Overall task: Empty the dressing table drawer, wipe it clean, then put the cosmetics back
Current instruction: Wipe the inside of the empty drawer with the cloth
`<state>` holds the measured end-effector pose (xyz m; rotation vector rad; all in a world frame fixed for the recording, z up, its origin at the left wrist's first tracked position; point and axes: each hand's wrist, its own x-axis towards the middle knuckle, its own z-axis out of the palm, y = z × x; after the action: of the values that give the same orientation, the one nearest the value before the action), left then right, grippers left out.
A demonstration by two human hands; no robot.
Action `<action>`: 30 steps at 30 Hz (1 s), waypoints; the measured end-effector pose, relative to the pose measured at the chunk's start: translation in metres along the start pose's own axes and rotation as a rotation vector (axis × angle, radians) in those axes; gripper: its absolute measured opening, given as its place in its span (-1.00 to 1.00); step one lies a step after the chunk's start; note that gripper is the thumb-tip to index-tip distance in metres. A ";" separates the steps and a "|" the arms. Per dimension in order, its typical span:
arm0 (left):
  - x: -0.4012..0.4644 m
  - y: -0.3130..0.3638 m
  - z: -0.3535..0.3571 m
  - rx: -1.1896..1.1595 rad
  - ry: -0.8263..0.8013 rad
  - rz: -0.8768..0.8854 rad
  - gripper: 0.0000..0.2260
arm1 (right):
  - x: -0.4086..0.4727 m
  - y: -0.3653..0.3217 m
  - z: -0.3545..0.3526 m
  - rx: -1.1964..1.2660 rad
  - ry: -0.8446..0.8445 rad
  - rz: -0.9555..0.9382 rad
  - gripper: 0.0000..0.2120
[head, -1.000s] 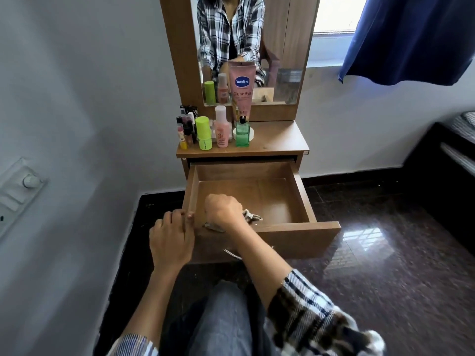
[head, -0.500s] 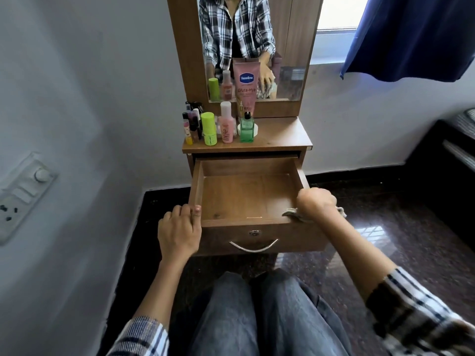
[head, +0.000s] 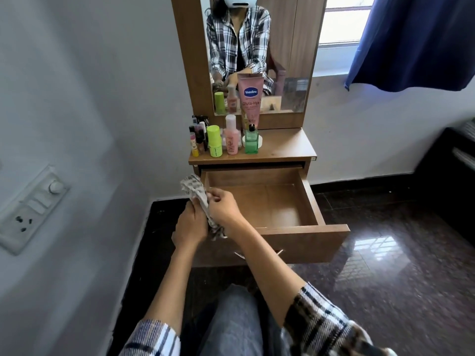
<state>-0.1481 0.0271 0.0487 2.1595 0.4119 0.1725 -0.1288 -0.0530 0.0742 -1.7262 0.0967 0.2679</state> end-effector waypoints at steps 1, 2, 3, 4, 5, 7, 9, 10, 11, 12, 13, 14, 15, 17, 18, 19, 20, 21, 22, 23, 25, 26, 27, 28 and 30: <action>0.003 0.008 0.003 -0.212 -0.046 -0.033 -0.59 | 0.001 0.000 0.000 0.049 -0.015 -0.013 -0.73; 0.004 0.018 0.005 -0.448 -0.097 -0.070 -0.60 | 0.002 0.000 0.000 0.078 -0.033 -0.030 -0.72; 0.004 0.027 0.006 -0.649 -0.147 -0.119 -0.62 | 0.002 -0.001 -0.001 0.086 -0.049 -0.038 -0.69; 0.003 0.035 0.007 -0.787 -0.177 -0.155 -0.62 | 0.003 0.001 -0.002 0.082 -0.061 -0.040 -0.66; 0.002 0.041 0.008 -0.840 -0.196 -0.175 -0.62 | 0.006 0.003 -0.003 0.076 -0.063 -0.031 -0.62; -0.001 0.049 0.014 -0.794 -0.222 -0.176 -0.61 | 0.007 0.005 -0.010 0.102 -0.046 -0.020 -0.61; -0.005 0.053 0.020 -0.685 -0.227 -0.113 -0.60 | 0.004 0.006 -0.019 0.173 -0.016 -0.021 -0.65; -0.010 0.057 0.021 -0.683 -0.219 -0.089 -0.67 | 0.004 0.007 -0.024 0.211 -0.006 -0.023 -0.67; -0.014 0.061 0.022 -0.670 -0.209 -0.072 -0.74 | 0.004 0.009 -0.029 0.238 0.001 -0.025 -0.69; -0.020 0.067 0.024 -0.629 -0.212 -0.042 -0.76 | 0.003 0.009 -0.035 0.252 0.010 -0.025 -0.70; -0.026 0.074 0.025 -0.578 -0.230 -0.038 -0.71 | 0.003 0.010 -0.041 0.265 0.022 -0.019 -0.70; -0.031 0.080 0.028 -0.542 -0.246 -0.036 -0.67 | 0.002 0.010 -0.048 0.281 0.029 -0.015 -0.70; -0.034 0.083 0.031 -0.524 -0.260 -0.040 -0.65 | 0.002 0.010 -0.055 0.304 0.034 -0.011 -0.72; -0.037 0.089 0.038 -0.499 -0.267 -0.033 -0.67 | 0.001 0.011 -0.068 0.351 0.065 0.004 -0.80; -0.038 0.091 0.041 -0.481 -0.286 -0.024 -0.68 | 0.000 0.011 -0.076 0.375 0.094 0.019 -0.83; -0.038 0.092 0.045 -0.467 -0.311 -0.019 -0.69 | 0.000 0.011 -0.083 0.392 0.118 0.038 -0.84; -0.039 0.095 0.048 -0.445 -0.327 -0.006 -0.70 | 0.000 0.012 -0.090 0.400 0.133 0.062 -0.84; -0.041 0.096 0.051 -0.426 -0.342 0.000 -0.70 | 0.000 0.012 -0.095 0.414 0.139 0.089 -0.84; -0.043 0.100 0.052 -0.415 -0.345 0.010 -0.69 | 0.000 0.012 -0.101 0.435 0.145 0.121 -0.84; -0.044 0.103 0.054 -0.399 -0.340 0.017 -0.67 | 0.000 0.011 -0.107 0.469 0.145 0.155 -0.86; -0.045 0.109 0.056 -0.354 -0.297 0.038 -0.64 | -0.004 0.009 -0.120 0.575 0.103 0.212 -0.86; -0.045 0.113 0.056 -0.350 -0.265 0.063 -0.66 | -0.005 0.008 -0.127 0.659 0.063 0.234 -0.77; -0.044 0.115 0.057 -0.377 -0.234 0.094 -0.69 | -0.007 0.005 -0.135 0.753 0.008 0.238 -0.62; -0.043 0.118 0.058 -0.421 -0.205 0.117 -0.73 | -0.009 0.004 -0.142 0.835 -0.050 0.227 -0.47; -0.039 0.122 0.063 -0.485 -0.167 0.140 -0.80 | -0.013 0.000 -0.156 0.916 -0.103 0.183 -0.32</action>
<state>-0.1394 -0.1002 0.1124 1.7070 0.1046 0.1504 -0.1221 -0.2070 0.1004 -0.7921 0.2582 0.3727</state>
